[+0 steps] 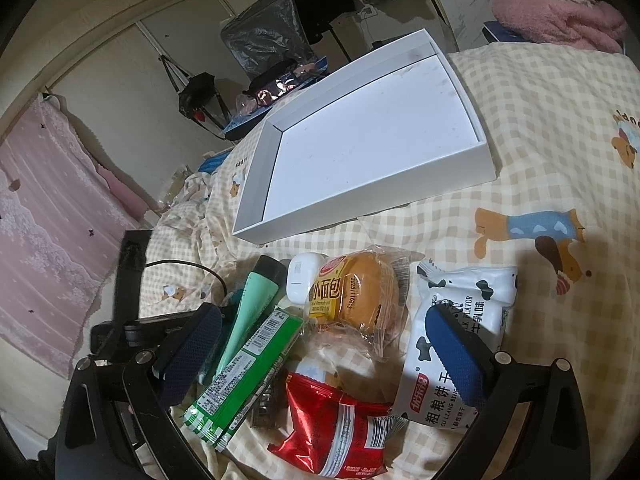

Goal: Organize objects
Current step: 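Lower the left tool onto the blue candy bar wrapper and grasp it, then lift the candy bar with the left tool while the right tool grasps the milk biscuit packet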

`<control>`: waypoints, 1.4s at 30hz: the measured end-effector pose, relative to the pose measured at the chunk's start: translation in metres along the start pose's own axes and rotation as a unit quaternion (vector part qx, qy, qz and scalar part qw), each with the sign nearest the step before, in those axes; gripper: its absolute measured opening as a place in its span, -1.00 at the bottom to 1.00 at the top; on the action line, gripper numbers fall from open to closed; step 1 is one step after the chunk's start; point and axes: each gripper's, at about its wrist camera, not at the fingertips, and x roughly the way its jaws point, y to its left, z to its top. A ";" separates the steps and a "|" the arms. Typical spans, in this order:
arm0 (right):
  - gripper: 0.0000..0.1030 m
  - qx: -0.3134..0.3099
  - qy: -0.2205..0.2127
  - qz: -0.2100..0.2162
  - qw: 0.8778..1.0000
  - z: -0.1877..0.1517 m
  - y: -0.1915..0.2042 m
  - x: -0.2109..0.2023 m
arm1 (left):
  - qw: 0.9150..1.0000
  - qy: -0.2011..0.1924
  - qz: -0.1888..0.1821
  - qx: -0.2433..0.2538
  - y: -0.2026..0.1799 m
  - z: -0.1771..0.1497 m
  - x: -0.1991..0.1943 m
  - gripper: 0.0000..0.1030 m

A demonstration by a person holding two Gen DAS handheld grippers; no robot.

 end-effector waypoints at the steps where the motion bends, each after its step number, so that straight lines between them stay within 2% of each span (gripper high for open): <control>1: 1.00 0.001 0.000 0.001 1.000 0.000 0.000 0.000 | 1.000 -0.012 -0.003 -0.001 -0.002 0.003 -0.009 -0.37; 5: 1.00 0.002 0.000 0.002 1.000 0.001 0.000 0.000 | 0.997 -0.071 -0.024 -0.012 -0.008 0.009 -0.058 -0.37; 8: 1.00 0.003 0.000 0.003 1.000 0.000 0.000 0.000 | 0.990 -0.128 -0.056 -0.014 -0.017 0.001 -0.092 -0.37; 9: 1.00 0.004 0.000 0.003 1.000 0.001 0.000 -0.001 | 0.987 -0.144 -0.064 -0.013 -0.008 0.004 -0.113 -0.37; 11: 1.00 0.005 -0.001 0.004 1.000 0.001 0.000 -0.001 | 0.984 -0.163 -0.071 -0.011 -0.025 -0.001 -0.127 -0.37; 13: 1.00 0.006 -0.002 0.004 1.000 0.001 0.000 -0.003 | 0.982 -0.165 -0.094 -0.014 -0.036 -0.018 -0.136 -0.37; 15: 1.00 0.008 -0.004 0.004 1.000 0.001 -0.001 -0.004 | 0.980 -0.159 -0.118 -0.003 -0.039 -0.016 -0.134 -0.37; 20: 1.00 0.011 -0.006 0.006 1.000 0.001 -0.004 -0.005 | 0.983 -0.149 -0.087 0.058 -0.064 -0.027 -0.118 -0.37; 24: 1.00 0.011 -0.010 0.003 1.000 0.001 -0.004 -0.006 | 0.986 -0.117 -0.105 0.060 -0.060 -0.039 -0.090 -0.37; 27: 1.00 0.012 -0.013 0.003 1.000 0.002 -0.004 -0.007 | 0.986 -0.113 -0.105 0.071 -0.058 -0.049 -0.077 -0.37; 30: 1.00 0.012 -0.014 0.002 1.000 0.002 -0.004 -0.007 | 0.985 -0.101 -0.123 0.065 -0.055 -0.051 -0.064 -0.37; 37: 1.00 0.012 -0.014 0.004 1.000 0.002 -0.003 -0.008 | 0.978 -0.136 -0.150 0.047 -0.048 -0.054 -0.072 -0.37; 42: 1.00 0.013 -0.017 0.006 1.000 0.002 -0.002 -0.008 | 0.978 -0.133 -0.159 0.026 -0.040 -0.052 -0.070 -0.37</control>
